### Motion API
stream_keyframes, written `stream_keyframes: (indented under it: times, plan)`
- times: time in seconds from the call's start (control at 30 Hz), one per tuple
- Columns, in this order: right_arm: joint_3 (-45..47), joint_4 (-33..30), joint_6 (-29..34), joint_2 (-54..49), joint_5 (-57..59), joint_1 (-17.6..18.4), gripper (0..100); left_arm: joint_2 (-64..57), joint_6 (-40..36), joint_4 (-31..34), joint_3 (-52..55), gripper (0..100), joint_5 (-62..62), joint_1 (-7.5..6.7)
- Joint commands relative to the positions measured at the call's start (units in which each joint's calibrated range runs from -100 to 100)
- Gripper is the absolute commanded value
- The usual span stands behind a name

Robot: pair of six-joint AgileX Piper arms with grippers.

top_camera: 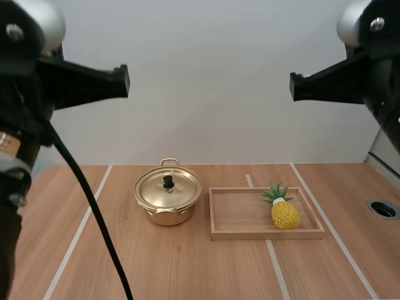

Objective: Open the pot, put the pineapple inside, and close it

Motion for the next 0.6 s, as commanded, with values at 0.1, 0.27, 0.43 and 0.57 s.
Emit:
stream_keyframes:
  times: [0.1, 0.27, 0.43, 0.57]
  plan:
    - [-6.40, 0.16, -0.32, 6.53, 3.59, 0.11, 0, 8.84, -0.72, -1.38, -10.28, 0, 8.11, -0.10]
    - [-11.61, 0.16, -0.23, 12.87, 10.77, 0.11, 0, 17.33, -0.19, -1.60, -18.16, 0, 18.73, -0.10]
    - [-14.26, 0.16, 0.12, 18.07, 12.90, -1.14, 0, 24.46, 4.32, -4.99, -24.81, 0, 27.12, -0.10]
    - [-16.06, 0.16, 1.11, 22.90, 16.44, -2.06, 0, 29.58, 10.38, -11.65, -28.03, 0, 32.51, -0.10]
